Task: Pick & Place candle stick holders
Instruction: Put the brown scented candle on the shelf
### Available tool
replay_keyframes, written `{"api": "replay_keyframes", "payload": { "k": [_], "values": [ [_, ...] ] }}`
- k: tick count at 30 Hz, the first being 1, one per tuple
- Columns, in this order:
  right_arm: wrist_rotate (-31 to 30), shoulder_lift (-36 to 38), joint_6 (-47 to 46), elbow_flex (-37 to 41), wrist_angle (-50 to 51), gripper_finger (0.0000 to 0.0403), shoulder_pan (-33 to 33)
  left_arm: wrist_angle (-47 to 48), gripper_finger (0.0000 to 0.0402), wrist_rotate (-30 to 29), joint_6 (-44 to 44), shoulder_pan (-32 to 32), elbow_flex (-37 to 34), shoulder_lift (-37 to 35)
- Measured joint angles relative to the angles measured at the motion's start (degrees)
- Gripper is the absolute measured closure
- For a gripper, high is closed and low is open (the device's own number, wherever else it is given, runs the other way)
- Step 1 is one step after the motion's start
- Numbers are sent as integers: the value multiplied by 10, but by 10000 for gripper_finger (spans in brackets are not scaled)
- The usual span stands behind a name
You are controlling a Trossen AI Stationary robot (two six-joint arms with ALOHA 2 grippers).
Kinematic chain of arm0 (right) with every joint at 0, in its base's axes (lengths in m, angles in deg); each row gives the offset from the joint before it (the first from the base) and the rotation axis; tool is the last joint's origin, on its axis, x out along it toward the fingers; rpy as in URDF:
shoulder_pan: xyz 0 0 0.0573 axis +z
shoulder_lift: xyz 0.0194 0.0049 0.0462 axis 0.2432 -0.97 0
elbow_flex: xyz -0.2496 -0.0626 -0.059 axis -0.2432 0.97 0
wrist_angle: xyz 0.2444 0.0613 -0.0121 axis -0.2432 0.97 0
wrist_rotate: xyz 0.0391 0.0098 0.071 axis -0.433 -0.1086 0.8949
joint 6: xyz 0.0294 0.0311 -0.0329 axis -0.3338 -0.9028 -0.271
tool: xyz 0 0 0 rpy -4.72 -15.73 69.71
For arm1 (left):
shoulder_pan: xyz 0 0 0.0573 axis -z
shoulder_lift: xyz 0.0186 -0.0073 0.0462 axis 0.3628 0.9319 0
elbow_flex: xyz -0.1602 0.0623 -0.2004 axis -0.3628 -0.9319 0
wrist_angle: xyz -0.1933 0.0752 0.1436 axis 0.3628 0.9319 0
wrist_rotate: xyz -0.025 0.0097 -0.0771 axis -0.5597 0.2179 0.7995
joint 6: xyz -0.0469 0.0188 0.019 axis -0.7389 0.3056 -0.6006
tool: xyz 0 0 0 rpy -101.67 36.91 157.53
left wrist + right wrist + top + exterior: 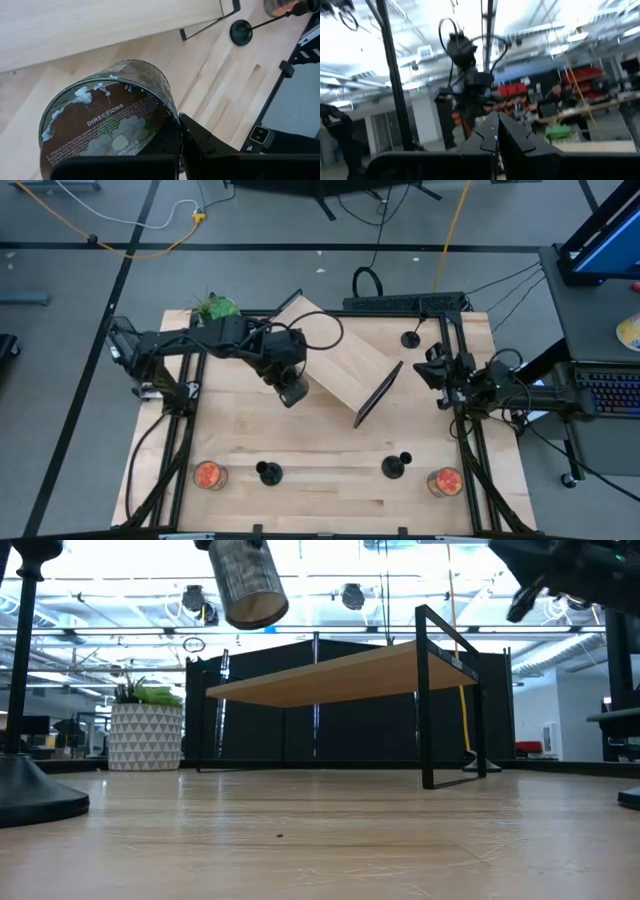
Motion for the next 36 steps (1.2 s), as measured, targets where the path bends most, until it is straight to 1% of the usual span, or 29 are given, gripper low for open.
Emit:
{"api": "replay_keyframes", "payload": {
  "k": [4, 8, 12, 17, 19, 24, 27, 31, 36],
  "values": [
    [16, -107, 21, -82, 28, 398, 1, 1, 401, 0, 4, 0, 18, 16],
    [34, -211, 48, -179, 90, 370, 1, 4, 401, -7, 7, 0, 27, 21],
    [66, -306, 64, -265, 169, 321, 1, 4, 401, -17, 10, 0, 27, 21],
    [109, -408, 76, -341, 184, 246, 1, 0, 401, -27, 21, 3, 28, 16],
    [121, -440, 80, -364, 184, 215, 1, 0, 402, -31, 22, 4, 28, 17],
    [122, -502, 82, -406, 185, 143, 1, -1, 402, -34, 30, 4, 28, 17],
    [122, -532, 78, -422, 184, 108, 1, -5, 402, -36, 34, 4, 28, 17],
    [122, -570, 77, -444, 185, 71, 5, -22, 402, -36, 38, 4, 28, 17],
    [121, -610, 68, -474, 191, 39, 12, -30, 402, -36, 39, 4, 28, 17]
  ]
}}
